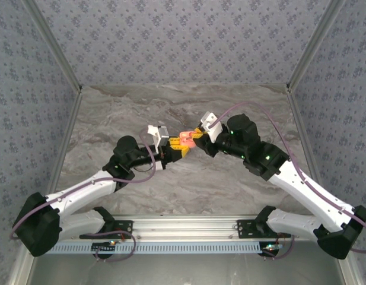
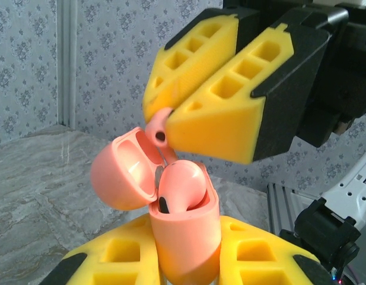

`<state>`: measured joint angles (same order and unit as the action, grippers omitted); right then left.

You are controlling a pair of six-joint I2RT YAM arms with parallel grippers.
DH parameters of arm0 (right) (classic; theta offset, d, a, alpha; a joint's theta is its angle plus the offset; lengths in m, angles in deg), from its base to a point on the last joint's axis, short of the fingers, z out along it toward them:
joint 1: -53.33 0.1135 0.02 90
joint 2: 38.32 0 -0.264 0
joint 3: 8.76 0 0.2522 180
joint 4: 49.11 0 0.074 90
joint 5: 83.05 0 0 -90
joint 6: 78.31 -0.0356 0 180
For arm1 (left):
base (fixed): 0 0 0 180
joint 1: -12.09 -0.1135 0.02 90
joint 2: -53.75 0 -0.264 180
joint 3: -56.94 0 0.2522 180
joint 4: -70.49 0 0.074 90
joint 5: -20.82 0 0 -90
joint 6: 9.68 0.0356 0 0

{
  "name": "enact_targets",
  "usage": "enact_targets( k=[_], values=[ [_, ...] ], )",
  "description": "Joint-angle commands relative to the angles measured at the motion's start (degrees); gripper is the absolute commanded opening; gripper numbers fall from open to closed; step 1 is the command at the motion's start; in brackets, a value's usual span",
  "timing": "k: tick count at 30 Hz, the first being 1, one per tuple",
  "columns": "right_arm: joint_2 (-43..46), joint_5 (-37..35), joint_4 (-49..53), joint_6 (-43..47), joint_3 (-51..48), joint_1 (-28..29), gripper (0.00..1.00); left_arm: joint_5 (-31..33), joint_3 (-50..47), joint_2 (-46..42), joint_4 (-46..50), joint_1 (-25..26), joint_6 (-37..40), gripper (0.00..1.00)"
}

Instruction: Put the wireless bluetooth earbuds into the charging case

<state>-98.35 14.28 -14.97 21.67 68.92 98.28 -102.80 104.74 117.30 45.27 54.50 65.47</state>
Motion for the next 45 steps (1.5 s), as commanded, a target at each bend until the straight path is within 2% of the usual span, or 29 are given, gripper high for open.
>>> enact_targets(
  k=[1, 8, 15, 19, 24, 26, 28, 29, 30, 35, 41, 45],
  values=[
    [0.09, 0.52, 3.07, 0.75, 0.16, 0.53, 0.22, 0.49, 1.73, -0.75, -1.28, 0.3, 0.68, 0.0],
    [-0.06, 3.52, 5.28, 0.24, 0.48, 0.65, 0.25, 0.65, 1.82, -0.88, -1.01, 0.3, 0.97, 0.0],
    [-2.25, 5.87, 9.5, -1.87, 3.92, -0.27, 0.4, -0.08, 2.08, -0.65, -1.38, 0.25, 0.95, 0.0],
    [-2.2, 8.18, 9.7, -3.83, 7.7, -2.09, 0.51, -0.39, 2.17, -0.37, -1.63, 0.3, 0.94, 0.0],
    [-0.94, 9.75, 9.45, -6.56, 10.32, -5.03, 0.61, -0.51, 2.03, -0.27, -1.98, 0.3, 0.88, 0.0],
    [-0.08, 10.16, 9.08, -8.57, 10.68, -7.13, 0.68, -0.47, 2.06, -0.43, -2.17, 0.3, 0.86, 0.0],
    [0.74, 11.88, 7.99, -10.83, 9.94, -9.37, 0.84, -0.48, 2.08, -0.54, -2.32, 0.3, 0.81, 0.0],
    [1.17, 13.56, 7.25, -12.27, 9.21, -10.61, 0.96, -0.48, 2.08, -0.57, -2.48, 0.3, 0.74, 0.0],
    [1.38, 15.33, 6.67, -13.05, 8.51, -11.55, 1.0, -0.56, 2.08, -0.62, -2.63, 0.3, 0.64, 0.0],
    [0.17, 25.05, 4.33, -14.91, 5.44, -13.37, 1.0, -1.09, 2.26, -0.66, -2.94, 0.37, 0.39, 0.0],
    [-3.04, 27.44, 3.14, -16.72, 4.9, -12.82, 1.0, -1.09, 2.34, -0.59, -2.79, 0.38, 0.42, 0.0],
    [-5.16, 31.51, 3.0, -16.32, 5.0, -12.34, 1.0, -1.1, 2.36, -0.53, -2.68, 0.36, 0.37, 0.0]
  ],
)
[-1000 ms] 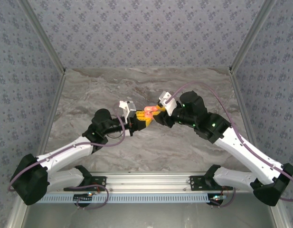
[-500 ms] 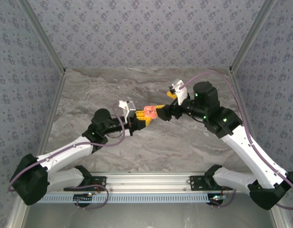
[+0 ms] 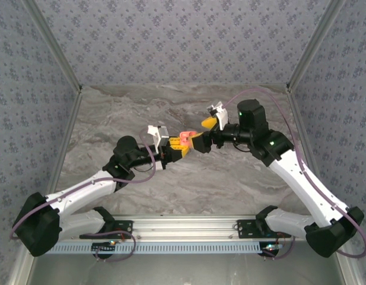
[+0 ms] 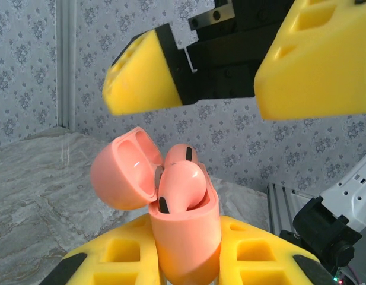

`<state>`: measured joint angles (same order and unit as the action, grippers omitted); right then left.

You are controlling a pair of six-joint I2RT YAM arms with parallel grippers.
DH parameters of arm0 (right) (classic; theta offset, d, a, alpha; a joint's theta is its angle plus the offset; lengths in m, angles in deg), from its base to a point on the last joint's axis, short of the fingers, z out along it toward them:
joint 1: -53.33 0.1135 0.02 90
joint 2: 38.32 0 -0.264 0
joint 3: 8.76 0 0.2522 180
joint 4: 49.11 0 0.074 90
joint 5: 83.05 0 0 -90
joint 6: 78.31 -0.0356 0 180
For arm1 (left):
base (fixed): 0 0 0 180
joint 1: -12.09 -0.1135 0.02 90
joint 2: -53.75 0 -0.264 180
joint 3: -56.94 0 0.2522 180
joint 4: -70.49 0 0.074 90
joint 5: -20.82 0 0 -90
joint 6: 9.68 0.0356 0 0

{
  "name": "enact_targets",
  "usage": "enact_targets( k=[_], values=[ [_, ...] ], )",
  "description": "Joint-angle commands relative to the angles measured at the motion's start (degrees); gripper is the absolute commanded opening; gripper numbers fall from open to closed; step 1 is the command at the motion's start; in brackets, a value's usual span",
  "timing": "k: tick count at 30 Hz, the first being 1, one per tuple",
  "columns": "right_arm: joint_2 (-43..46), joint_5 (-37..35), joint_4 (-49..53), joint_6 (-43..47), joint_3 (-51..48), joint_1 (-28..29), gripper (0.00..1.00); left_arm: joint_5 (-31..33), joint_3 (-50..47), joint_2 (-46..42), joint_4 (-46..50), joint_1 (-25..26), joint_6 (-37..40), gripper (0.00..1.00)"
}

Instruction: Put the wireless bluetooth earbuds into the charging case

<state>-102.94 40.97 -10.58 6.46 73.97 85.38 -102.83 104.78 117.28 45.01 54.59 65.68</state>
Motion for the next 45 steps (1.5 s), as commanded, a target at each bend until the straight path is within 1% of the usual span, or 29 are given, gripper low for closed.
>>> enact_targets(
  k=[1, 5, 11, 18, 23, 24, 26, 30, 35, 37, 41, 43, 45],
  values=[
    [-0.89, 5.93, -1.39, -0.86, 0.01, 0.84, 1.0, -1.04, 2.34, -0.53, -2.33, 0.28, 0.22, 0.0],
    [-1.56, 9.22, -1.89, -0.12, -0.06, 1.76, 1.0, -0.98, 2.39, -0.55, -2.2, 0.29, 0.21, 0.0],
    [-0.86, 11.68, -0.97, 2.03, 0.76, 3.08, 1.0, -0.72, 2.39, -0.47, -2.02, 0.28, 0.22, 0.0],
    [1.12, 10.2, 1.39, 3.72, 1.18, 3.54, 1.0, -0.15, 2.19, -0.42, -1.63, 0.25, 0.39, 0.0],
    [3.47, 9.25, 1.51, 3.96, -0.15, 4.55, 1.0, 0.94, 2.17, -0.59, -0.77, 0.26, 0.66, 0.0],
    [3.83, 8.74, 1.76, 4.15, -2.17, 4.75, 1.0, 1.2, 2.38, -0.6, -0.35, 0.3, 0.78, 0.0],
    [4.23, 7.79, 2.5, 4.72, -2.65, 5.02, 1.0, 1.39, 2.44, -0.73, 0.0, 0.24, 0.83, 0.0],
    [4.88, 3.39, 4.8, 6.04, -1.97, 5.18, 1.0, 1.47, 2.97, -0.63, 1.34, 0.3, 0.88, 0.0],
    [6.79, -10.66, 5.87, 8.09, -1.12, 5.84, 1.0, 1.78, 4.08, -1.61, 7.66, 0.24, 0.2, 0.0],
    [8.1, -14.86, 4.42, 8.64, -1.62, 6.1, 1.0, 3.21, 3.58, -2.95, 11.62, 0.29, -0.08, 0.0],
    [9.38, -19.58, 1.02, 8.45, -3.89, 6.09, 1.0, 7.39, 2.0, -6.11, 19.29, 0.26, -2.05, 0.0],
    [9.2, -21.07, 0.53, 8.16, -4.51, 6.16, 1.0, 11.1, 1.68, -7.47, 25.0, 0.29, -4.95, 0.0],
    [8.75, -21.92, 0.53, 7.71, -4.78, 6.1, 1.0, 12.48, 1.41, -8.04, 30.37, 0.28, -8.94, 0.0]
  ],
)
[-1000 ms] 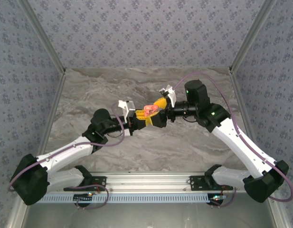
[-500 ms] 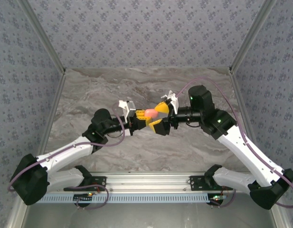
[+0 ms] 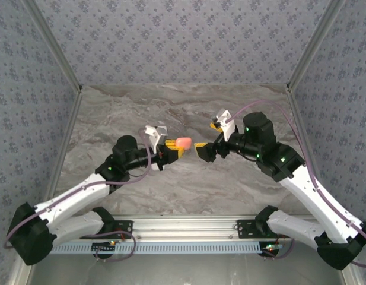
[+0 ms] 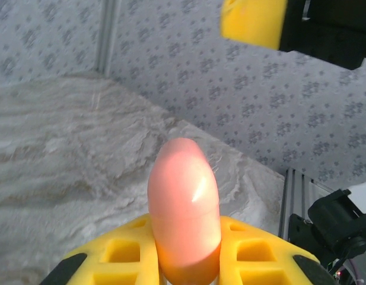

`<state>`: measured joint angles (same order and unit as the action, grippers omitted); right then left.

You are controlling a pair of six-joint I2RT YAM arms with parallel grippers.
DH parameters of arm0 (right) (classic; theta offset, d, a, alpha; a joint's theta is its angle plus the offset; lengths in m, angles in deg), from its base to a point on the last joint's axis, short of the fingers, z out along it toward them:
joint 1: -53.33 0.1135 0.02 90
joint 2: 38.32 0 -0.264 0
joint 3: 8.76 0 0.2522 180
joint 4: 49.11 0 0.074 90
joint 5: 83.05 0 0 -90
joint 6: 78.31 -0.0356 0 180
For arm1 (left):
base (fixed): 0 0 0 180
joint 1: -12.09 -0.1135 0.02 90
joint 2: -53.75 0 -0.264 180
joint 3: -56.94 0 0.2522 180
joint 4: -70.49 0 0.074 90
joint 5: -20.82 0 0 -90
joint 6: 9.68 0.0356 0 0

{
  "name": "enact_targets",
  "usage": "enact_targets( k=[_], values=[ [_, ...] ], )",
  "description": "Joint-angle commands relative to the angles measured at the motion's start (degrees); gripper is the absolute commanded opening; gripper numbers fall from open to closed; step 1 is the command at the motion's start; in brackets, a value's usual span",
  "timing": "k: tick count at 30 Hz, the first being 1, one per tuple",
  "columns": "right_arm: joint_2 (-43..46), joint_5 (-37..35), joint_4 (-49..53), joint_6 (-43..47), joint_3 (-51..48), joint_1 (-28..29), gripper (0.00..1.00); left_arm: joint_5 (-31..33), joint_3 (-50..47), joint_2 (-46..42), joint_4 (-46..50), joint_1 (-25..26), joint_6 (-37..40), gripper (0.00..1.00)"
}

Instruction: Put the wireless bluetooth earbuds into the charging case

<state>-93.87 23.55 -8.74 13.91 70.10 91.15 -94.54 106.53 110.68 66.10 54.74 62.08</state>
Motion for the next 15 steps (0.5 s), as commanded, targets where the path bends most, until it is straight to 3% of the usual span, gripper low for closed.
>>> enact_targets(
  k=[1, 8, 15],
  values=[
    [-0.47, -4.39, -1.42, 0.16, -1.18, 0.37, 1.0, 4.42, -0.7, -1.53, 11.7, 0.15, -7.54, 0.0],
    [-2.14, -6.4, -0.85, 0.75, -1.26, 0.34, 1.0, 12.58, -3.03, -1.49, 29.82, -0.02, -21.48, 0.0],
    [-2.29, -7.66, 0.35, 1.47, -1.2, 0.33, 1.0, 12.36, -8.02, 1.02, 30.54, -3.58, -26.47, 0.0]
  ],
)
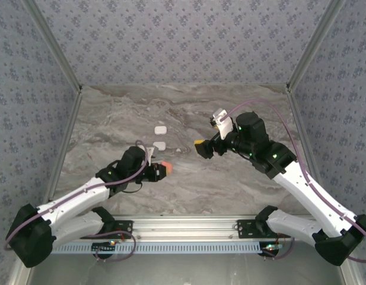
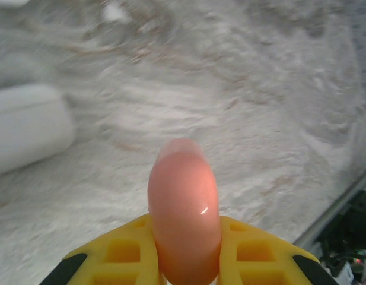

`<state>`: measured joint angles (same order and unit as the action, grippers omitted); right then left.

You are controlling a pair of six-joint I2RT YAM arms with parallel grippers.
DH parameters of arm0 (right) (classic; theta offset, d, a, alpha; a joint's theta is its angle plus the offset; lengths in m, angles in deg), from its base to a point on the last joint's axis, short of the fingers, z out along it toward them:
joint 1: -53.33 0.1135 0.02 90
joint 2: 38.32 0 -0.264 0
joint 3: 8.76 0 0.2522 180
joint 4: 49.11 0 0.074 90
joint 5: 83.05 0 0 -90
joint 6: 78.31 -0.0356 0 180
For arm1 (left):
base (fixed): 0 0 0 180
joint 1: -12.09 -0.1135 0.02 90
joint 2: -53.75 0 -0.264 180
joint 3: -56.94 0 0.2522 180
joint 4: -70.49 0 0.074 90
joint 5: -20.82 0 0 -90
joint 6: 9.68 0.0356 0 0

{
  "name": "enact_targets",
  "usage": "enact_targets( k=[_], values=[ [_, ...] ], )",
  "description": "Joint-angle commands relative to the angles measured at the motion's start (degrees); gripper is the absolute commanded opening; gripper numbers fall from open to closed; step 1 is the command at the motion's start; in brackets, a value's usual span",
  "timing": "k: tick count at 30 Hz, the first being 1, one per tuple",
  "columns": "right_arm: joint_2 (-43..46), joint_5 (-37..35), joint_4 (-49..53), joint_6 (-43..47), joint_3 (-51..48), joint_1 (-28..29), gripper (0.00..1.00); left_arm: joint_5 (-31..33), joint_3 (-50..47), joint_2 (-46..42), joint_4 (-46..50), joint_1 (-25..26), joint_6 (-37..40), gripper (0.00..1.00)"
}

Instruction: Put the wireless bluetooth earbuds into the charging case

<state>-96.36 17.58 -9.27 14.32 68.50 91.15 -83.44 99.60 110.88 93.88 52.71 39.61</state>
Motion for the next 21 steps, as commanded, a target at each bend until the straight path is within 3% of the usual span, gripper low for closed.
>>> enact_targets(
  k=[1, 7, 16, 21],
  values=[
    [0.29, -1.83, 1.09, 1.06, 0.35, 0.35, 1.0, 1.17, -1.82, 1.33, 2.8, -2.34, -4.31, 0.0],
    [0.75, -2.72, 1.48, 1.37, -0.62, 0.32, 1.0, -2.07, -6.0, 4.44, -2.71, -3.82, -6.29, 0.0],
    [0.44, -2.68, 1.53, 1.15, -0.58, 0.24, 1.0, -3.93, -6.24, 7.38, -2.96, -3.82, -6.91, 0.01],
    [1.0, -2.76, 1.31, 1.15, -0.65, 0.23, 1.0, -2.01, -3.99, 7.74, 2.97, -3.86, -4.82, 0.31]
  ],
)
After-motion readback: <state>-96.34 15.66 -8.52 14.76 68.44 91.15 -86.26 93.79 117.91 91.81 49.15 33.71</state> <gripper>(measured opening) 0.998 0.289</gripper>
